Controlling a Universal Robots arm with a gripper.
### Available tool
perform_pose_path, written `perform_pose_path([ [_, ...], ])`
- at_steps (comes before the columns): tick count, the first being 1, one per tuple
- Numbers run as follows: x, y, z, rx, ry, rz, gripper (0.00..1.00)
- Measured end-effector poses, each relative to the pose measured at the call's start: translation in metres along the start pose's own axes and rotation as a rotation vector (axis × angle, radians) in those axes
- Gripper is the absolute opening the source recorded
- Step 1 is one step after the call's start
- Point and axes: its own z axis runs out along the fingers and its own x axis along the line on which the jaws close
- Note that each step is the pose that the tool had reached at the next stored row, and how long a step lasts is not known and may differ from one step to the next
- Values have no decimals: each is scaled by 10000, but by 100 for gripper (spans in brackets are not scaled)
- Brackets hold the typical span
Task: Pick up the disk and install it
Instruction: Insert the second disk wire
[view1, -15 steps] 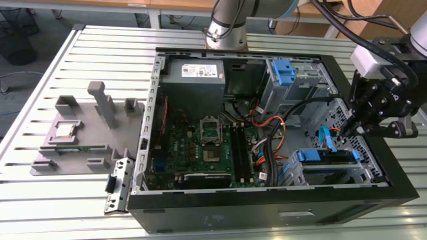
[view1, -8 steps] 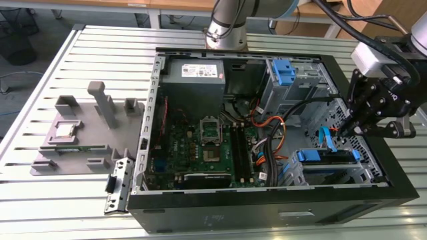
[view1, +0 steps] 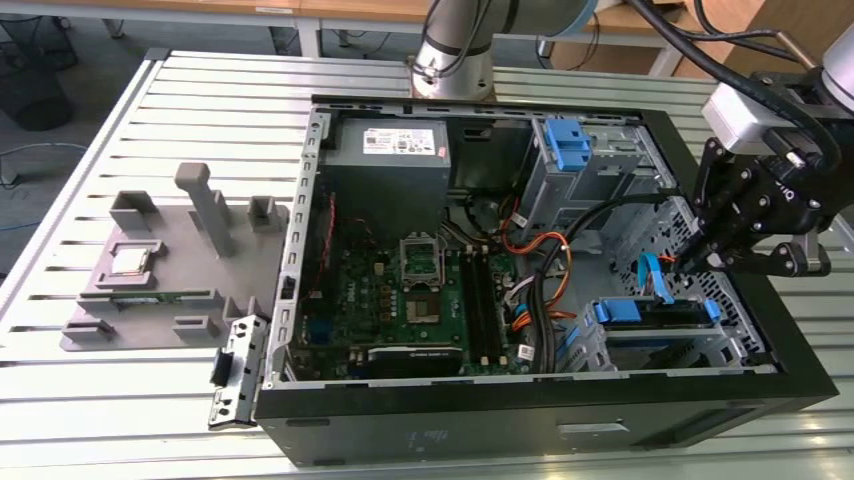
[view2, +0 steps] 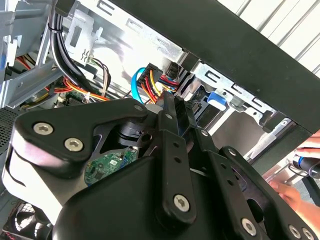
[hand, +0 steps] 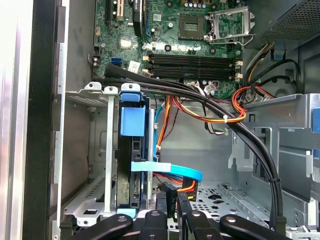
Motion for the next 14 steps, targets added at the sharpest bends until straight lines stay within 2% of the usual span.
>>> perform_pose_path([
  [7, 0, 0, 0, -9, 0, 0, 23],
  [8, 0, 0, 0, -55, -1, 2, 23],
  [14, -1, 1, -25, -56, -2, 3, 23],
])
